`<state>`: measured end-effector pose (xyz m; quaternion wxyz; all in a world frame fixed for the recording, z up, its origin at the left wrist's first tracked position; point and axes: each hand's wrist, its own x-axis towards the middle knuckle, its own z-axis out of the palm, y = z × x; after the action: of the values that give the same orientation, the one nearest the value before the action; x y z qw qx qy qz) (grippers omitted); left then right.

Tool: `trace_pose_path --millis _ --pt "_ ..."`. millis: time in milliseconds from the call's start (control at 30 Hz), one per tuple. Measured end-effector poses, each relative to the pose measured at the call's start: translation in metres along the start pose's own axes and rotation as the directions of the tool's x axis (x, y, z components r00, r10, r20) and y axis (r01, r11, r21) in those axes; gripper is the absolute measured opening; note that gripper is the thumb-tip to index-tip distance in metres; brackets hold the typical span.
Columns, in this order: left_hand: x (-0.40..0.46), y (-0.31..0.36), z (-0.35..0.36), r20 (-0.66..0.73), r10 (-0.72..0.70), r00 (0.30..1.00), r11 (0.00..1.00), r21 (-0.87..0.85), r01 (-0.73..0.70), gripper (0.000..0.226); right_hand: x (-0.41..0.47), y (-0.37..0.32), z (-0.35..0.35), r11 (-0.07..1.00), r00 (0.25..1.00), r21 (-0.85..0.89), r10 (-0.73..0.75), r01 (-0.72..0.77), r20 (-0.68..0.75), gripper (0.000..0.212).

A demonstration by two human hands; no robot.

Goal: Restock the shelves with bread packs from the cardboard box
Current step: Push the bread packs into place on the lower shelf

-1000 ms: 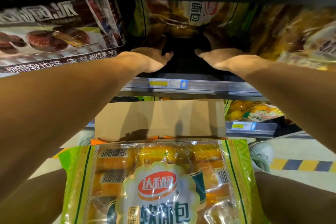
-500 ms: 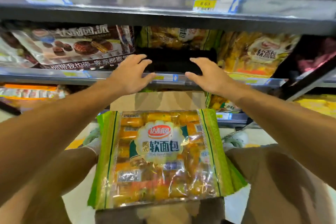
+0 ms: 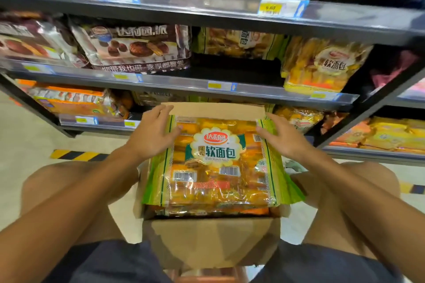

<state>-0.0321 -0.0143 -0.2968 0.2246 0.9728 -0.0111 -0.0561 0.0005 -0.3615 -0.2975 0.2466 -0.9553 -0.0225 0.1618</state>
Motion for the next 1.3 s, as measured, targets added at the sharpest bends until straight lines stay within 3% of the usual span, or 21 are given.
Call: trace_pose_path --millis 100,200,300,367,500,600,667,733,833,933,1033,1067,1167,1300 --pt "-0.016 -0.004 0.013 -0.045 -0.103 0.994 0.995 -0.009 0.103 0.089 -0.009 -0.001 0.004 0.996 0.997 0.060 0.065 -0.067 0.037 0.083" --pt "-0.020 -0.002 0.016 0.018 -0.232 0.973 0.961 -0.149 0.232 0.098 -0.011 -0.003 0.005 0.975 0.990 0.172 0.141 -0.142 0.023 0.097" --pt "-0.021 -0.005 0.009 0.051 -0.327 0.943 0.932 -0.145 0.331 0.107 -0.010 0.003 0.002 0.950 0.961 0.175 0.235 -0.259 0.149 0.114" --pt "-0.021 -0.007 0.002 0.131 -0.370 0.920 0.917 -0.110 0.384 0.100 -0.013 0.003 -0.001 0.951 0.933 0.099 0.262 -0.294 0.248 0.107" --pt "-0.026 0.004 -0.003 0.355 -0.314 0.881 0.867 -0.272 0.418 0.061 -0.015 0.001 -0.003 0.958 0.918 0.067 0.247 -0.280 0.311 0.063" --pt "-0.027 0.010 -0.004 0.369 -0.272 0.889 0.892 -0.250 0.377 0.055 -0.015 0.001 -0.003 0.962 0.933 0.118 0.201 -0.246 0.299 0.068" --pt "-0.027 0.013 -0.009 0.363 -0.240 0.900 0.879 -0.312 0.361 0.035 -0.014 0.002 -0.004 0.970 0.955 0.141 0.158 -0.198 0.251 0.079" --pt "-0.028 0.010 -0.013 0.326 -0.190 0.926 0.867 -0.387 0.314 0.028 -0.014 0.005 -0.005 0.975 0.974 0.165 0.118 -0.151 0.191 0.091" --pt "-0.028 0.005 -0.014 0.230 -0.128 0.965 0.854 -0.468 0.225 0.041 -0.011 0.011 -0.008 0.975 0.990 0.192 0.097 -0.115 0.100 0.102" --pt "-0.024 0.005 -0.014 0.105 -0.098 0.990 0.866 -0.481 0.137 0.050 -0.012 0.003 -0.015 0.970 0.997 0.235 0.070 -0.061 -0.032 0.082" --pt "-0.017 0.010 -0.016 -0.058 -0.049 0.997 0.860 -0.510 0.013 0.049 -0.016 -0.012 -0.022 0.951 0.985 0.308 0.041 0.013 -0.170 0.034" --pt "-0.014 0.012 -0.017 -0.106 -0.036 0.994 0.859 -0.512 -0.023 0.048 -0.016 -0.016 -0.024 0.942 0.978 0.333 0.021 0.050 -0.209 0.029" --pt "-0.006 0.015 -0.021 -0.224 0.021 0.974 0.848 -0.512 -0.136 0.048 -0.012 -0.018 -0.024 0.910 0.952 0.388 -0.022 0.147 -0.307 0.044" --pt "0.003 0.024 -0.027 -0.344 0.032 0.938 0.825 -0.520 -0.219 0.051 -0.002 -0.024 -0.026 0.870 0.919 0.449 -0.009 0.201 -0.394 0.032"
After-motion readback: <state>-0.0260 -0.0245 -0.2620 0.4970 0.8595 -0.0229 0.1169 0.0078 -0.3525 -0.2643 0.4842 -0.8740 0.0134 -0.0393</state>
